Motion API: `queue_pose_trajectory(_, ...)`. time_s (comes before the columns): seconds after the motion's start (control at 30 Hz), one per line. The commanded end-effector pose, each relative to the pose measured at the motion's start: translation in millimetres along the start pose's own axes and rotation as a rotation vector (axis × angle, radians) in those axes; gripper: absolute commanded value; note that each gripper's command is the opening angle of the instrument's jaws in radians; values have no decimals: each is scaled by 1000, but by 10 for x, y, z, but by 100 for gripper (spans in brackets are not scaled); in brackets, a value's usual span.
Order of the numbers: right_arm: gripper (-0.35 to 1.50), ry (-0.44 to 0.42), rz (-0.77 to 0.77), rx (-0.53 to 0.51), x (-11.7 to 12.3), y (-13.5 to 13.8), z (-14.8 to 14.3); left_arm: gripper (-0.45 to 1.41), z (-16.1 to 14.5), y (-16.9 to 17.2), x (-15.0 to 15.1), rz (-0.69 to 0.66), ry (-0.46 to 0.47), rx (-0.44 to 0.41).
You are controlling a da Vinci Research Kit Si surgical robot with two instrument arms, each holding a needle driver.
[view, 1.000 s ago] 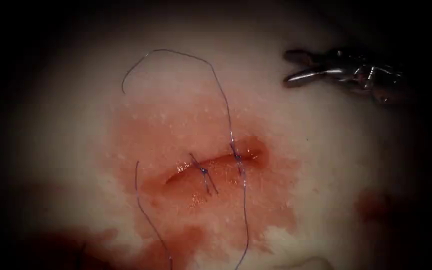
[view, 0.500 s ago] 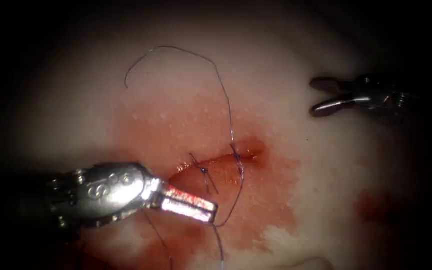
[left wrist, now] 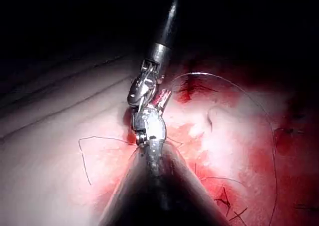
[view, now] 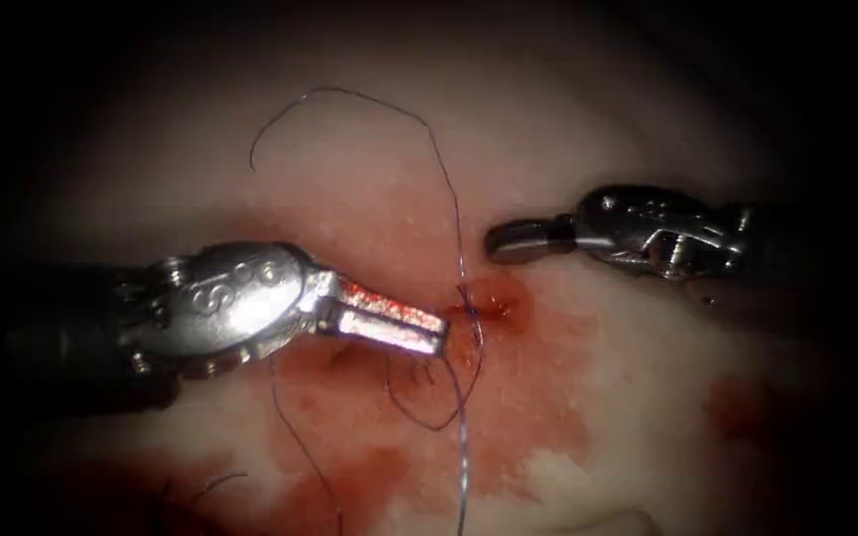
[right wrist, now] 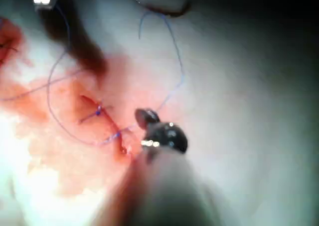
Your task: Wound Closure
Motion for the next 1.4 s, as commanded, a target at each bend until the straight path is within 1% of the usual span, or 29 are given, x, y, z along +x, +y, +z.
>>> queue_pose_trajectory(0.03,-28,6,-7,14,4,-4,18,-45,3,-9,-2,4,16,6)
queue_pose_trajectory(0.27,-31,37,-14,26,11,-14,42,-45,1,-43,4,12,104,55)
queue_pose_trajectory(0.4,-30,54,-16,27,15,-18,56,-45,0,-59,1,15,136,78)
queue_pose_trajectory(0.63,-30,92,-22,45,22,-30,79,-45,-10,-91,-8,23,206,117)
queue_pose_trajectory(0.77,-26,115,-20,82,24,-35,83,-45,-19,-113,-17,39,255,118)
queue_pose_trajectory(0.83,-18,140,-9,104,24,-37,86,-45,-23,-121,-21,42,275,113)
queue_pose_trajectory(0.87,-15,150,-6,112,23,-38,87,-45,-26,-125,-24,45,292,109)
queue_pose_trajectory(1.0,-15,187,7,156,23,-44,89,-45,-36,-136,-37,68,343,91)
queue_pose_trajectory(1.03,-16,205,16,173,24,-46,89,-45,-41,-140,-48,84,367,79)
queue_pose_trajectory(1.17,-21,257,48,202,25,-48,89,-45,-45,-143,-72,113,398,55)
queue_pose_trajectory(1.3,-25,346,110,209,24,-46,87,-45,-46,-141,-95,138,433,22)
queue_pose_trajectory(1.4,-28,422,163,220,24,-44,85,-45,-47,-135,-109,149,440,-5)
